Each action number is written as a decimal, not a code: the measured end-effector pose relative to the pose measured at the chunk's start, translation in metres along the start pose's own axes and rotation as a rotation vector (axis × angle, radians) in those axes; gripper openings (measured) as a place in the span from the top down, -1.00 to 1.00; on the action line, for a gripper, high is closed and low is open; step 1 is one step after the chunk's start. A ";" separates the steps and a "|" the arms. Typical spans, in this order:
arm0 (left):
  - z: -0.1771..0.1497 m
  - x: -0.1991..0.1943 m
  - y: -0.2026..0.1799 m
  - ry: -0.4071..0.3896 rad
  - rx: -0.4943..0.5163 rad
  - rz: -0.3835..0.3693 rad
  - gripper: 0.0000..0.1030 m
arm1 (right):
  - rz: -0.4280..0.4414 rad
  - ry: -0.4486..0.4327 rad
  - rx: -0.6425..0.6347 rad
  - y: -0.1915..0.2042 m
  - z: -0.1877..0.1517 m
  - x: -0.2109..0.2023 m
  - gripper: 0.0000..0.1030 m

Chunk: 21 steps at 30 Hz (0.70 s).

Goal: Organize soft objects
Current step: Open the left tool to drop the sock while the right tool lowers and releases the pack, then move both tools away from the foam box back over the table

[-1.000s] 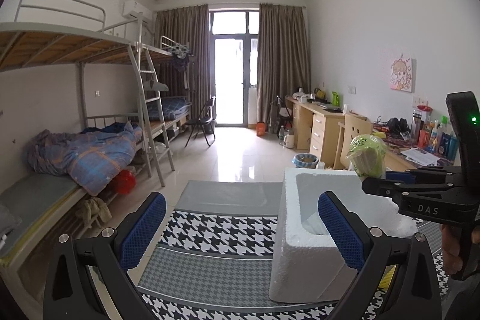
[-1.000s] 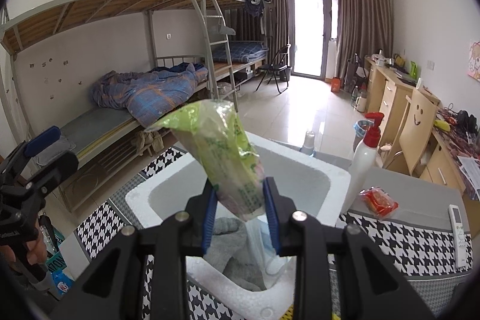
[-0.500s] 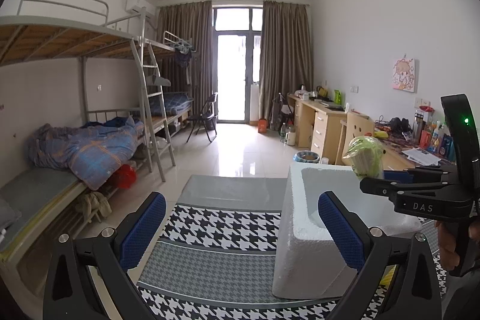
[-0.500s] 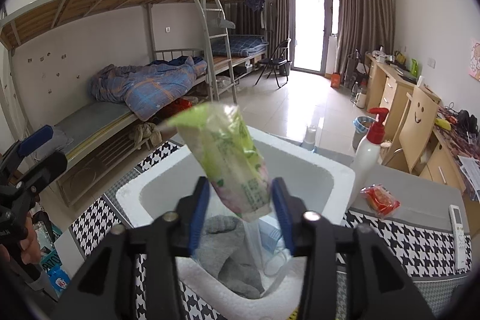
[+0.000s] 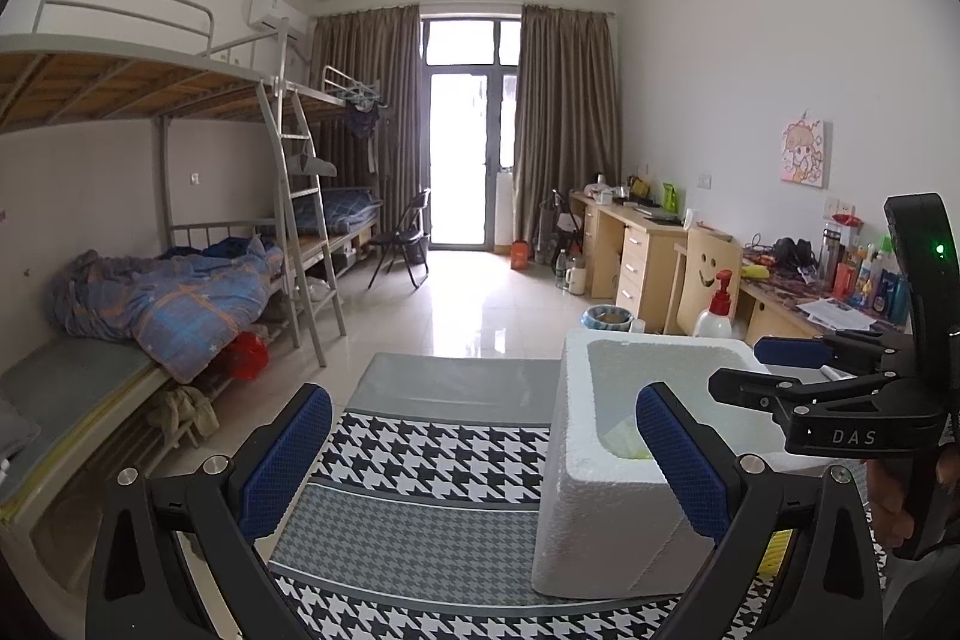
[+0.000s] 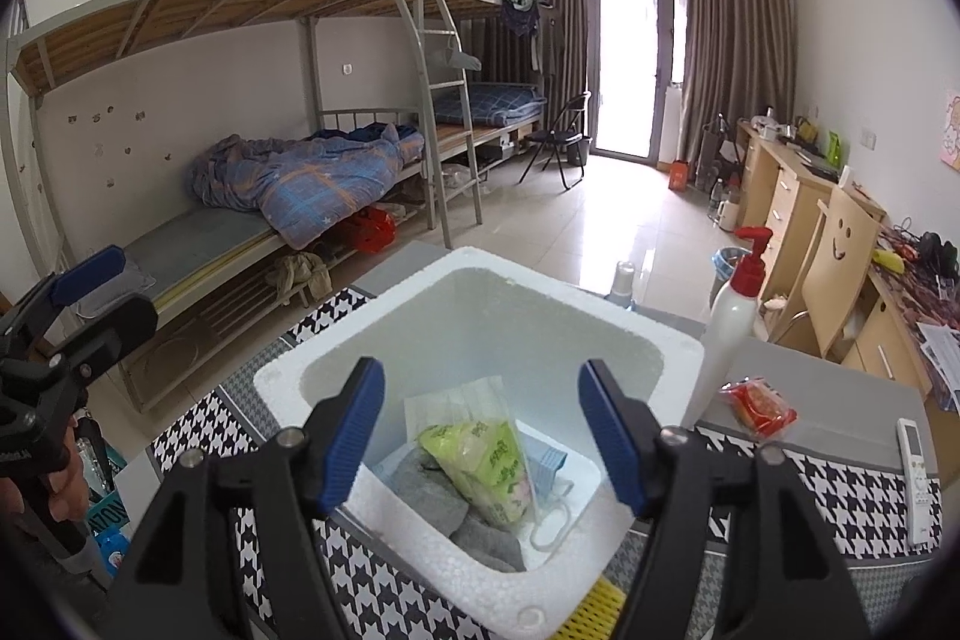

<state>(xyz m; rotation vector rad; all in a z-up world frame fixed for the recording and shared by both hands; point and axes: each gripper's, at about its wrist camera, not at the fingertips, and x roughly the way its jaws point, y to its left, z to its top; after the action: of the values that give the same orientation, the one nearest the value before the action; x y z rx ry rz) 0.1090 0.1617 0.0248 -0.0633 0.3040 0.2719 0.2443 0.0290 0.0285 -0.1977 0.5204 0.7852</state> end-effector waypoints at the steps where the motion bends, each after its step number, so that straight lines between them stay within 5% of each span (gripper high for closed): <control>1: 0.001 0.000 0.000 0.000 -0.001 -0.001 -0.98 | 0.004 -0.002 0.001 -0.001 -0.001 -0.001 -0.40; 11: -0.002 -0.012 -0.012 -0.008 0.010 -0.024 -0.98 | -0.001 -0.066 -0.003 0.000 -0.009 -0.029 -0.62; 21: 0.002 -0.024 -0.025 -0.019 0.015 -0.045 -0.98 | -0.017 -0.111 -0.012 0.003 -0.018 -0.048 -0.64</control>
<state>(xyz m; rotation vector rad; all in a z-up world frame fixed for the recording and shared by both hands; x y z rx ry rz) 0.0939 0.1319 0.0346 -0.0530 0.2853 0.2257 0.2072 -0.0053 0.0384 -0.1682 0.4085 0.7786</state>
